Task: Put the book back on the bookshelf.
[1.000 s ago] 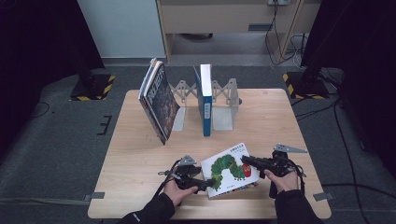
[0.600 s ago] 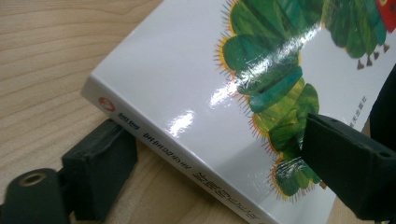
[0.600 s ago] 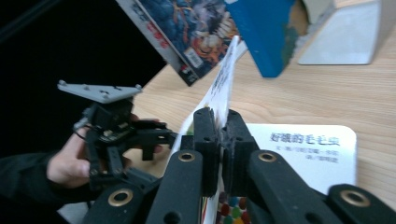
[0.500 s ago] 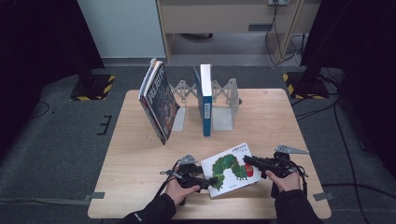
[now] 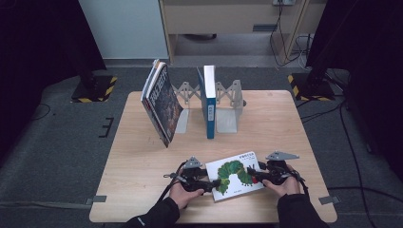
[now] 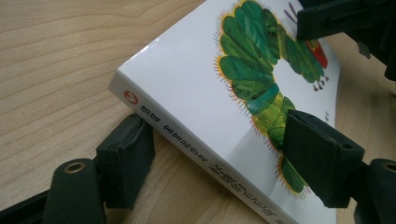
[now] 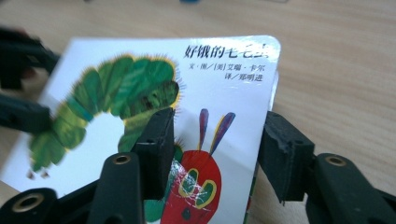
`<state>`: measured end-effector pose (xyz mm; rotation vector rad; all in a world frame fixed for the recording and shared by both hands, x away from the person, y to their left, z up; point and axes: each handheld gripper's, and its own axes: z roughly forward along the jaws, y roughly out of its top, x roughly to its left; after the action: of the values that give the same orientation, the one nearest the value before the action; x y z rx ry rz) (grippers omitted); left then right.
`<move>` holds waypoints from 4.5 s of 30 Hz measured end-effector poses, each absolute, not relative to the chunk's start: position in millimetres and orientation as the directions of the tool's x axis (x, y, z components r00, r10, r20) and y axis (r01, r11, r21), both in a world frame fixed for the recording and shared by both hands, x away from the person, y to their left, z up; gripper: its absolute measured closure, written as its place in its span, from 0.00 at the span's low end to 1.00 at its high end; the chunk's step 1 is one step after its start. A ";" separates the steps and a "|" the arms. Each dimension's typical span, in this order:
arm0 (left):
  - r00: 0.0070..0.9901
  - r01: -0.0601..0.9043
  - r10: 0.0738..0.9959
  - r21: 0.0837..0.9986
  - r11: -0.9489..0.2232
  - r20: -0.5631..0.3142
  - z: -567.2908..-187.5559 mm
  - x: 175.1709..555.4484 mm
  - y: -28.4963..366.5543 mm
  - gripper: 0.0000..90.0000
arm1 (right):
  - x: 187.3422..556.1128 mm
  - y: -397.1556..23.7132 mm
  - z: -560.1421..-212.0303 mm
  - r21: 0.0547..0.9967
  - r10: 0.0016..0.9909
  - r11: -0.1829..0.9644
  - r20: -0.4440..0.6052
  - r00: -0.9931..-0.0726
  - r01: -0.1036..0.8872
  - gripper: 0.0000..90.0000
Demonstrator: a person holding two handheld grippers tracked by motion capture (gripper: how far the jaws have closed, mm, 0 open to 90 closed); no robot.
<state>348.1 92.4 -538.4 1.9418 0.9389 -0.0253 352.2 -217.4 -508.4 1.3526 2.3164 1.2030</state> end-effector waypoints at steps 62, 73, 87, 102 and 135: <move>0.681 0.671 0.542 0.717 -0.191 -0.493 -525.9 343.3 96.9 0.51 | 357.7 -209.1 -516.9 0.746 0.735 0.171 0.338 -0.588 0.643 0.38; 0.677 0.675 0.522 0.720 -0.161 -0.518 -509.4 342.7 102.9 0.68 | 358.0 -225.3 -512.6 0.765 0.764 0.145 0.317 -0.562 0.628 0.31; 0.698 0.635 0.529 0.758 -0.147 -0.482 -486.1 337.5 106.2 0.82 | 362.6 -251.7 -517.3 0.738 0.862 0.253 0.122 -0.493 0.625 0.31; 0.678 0.610 0.585 0.785 -0.109 -0.445 -458.3 343.7 127.0 0.83 | 367.7 -267.0 -530.4 0.682 0.901 0.299 0.031 -0.434 0.668 0.19; 0.604 0.421 0.735 0.907 0.033 -0.307 -392.0 382.1 119.2 0.83 | 367.3 -266.4 -538.9 0.711 0.909 0.290 0.006 -0.418 0.641 0.04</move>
<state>382.1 119.2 -392.0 1.5933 0.9905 0.3169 367.3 -266.4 -538.9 1.3906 2.1637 0.9086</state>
